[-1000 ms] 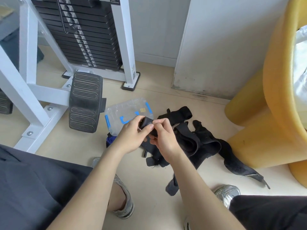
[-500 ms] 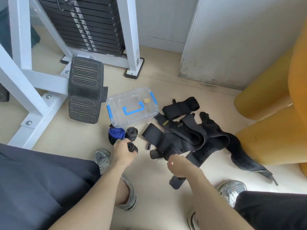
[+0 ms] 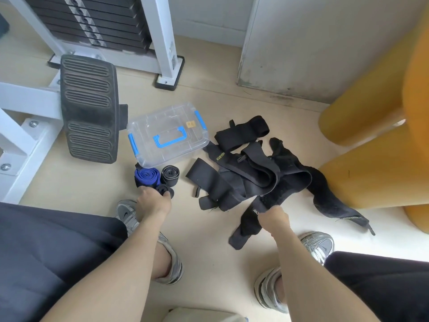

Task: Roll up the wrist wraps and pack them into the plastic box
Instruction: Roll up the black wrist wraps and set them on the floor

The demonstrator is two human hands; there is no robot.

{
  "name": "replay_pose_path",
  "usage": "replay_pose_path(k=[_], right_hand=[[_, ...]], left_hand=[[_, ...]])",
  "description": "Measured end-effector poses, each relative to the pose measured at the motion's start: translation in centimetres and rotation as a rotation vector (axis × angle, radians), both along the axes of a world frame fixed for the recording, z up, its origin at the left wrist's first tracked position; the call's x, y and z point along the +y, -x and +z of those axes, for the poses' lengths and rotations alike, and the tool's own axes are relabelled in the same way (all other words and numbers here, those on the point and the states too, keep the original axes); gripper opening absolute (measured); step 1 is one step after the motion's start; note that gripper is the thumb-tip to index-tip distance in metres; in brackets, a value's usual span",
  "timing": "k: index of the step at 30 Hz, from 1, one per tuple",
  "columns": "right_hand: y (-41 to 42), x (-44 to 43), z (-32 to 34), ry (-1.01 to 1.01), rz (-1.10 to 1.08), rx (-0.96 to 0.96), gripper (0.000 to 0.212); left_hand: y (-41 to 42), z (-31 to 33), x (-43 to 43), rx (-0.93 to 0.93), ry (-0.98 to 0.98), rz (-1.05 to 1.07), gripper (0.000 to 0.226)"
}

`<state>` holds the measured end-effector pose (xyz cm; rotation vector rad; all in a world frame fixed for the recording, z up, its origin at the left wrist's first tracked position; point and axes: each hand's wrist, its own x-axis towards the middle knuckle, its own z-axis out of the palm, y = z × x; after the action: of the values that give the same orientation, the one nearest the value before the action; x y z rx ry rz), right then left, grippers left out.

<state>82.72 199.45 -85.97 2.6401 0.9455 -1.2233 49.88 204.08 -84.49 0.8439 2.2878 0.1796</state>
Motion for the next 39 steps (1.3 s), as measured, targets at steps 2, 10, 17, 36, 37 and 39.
replay_pose_path(k=[2,10,17,36,37,39], right_hand=[[-0.6,-0.2,-0.3,-0.143,-0.248,0.037,0.048],[-2.4,1.6,-0.6,-0.299,-0.633,0.3,0.008],[-2.0,1.2,1.5,-0.485,-0.872,0.393,0.007],[-0.3,-2.4,7.8,-0.449,-0.684,1.185,0.048],[-0.2,-2.2,8.0,-0.454,-0.695,1.159,0.047],[0.1,-1.7,8.1,-0.477,-0.742,1.083,0.043]], left_hand=[[-0.1,0.1,-0.2,-0.017,0.087,-0.011,0.048],[-5.1,-0.3,0.5,-0.266,0.092,-0.354,0.029],[-9.3,1.5,0.4,-0.482,0.183,-0.669,0.022],[-12.9,7.9,-2.2,-0.827,-0.017,-0.701,0.032],[-12.7,8.2,-2.2,-0.85,-0.005,-0.708,0.031],[-12.1,8.8,-2.1,-0.949,0.085,-0.707,0.03]])
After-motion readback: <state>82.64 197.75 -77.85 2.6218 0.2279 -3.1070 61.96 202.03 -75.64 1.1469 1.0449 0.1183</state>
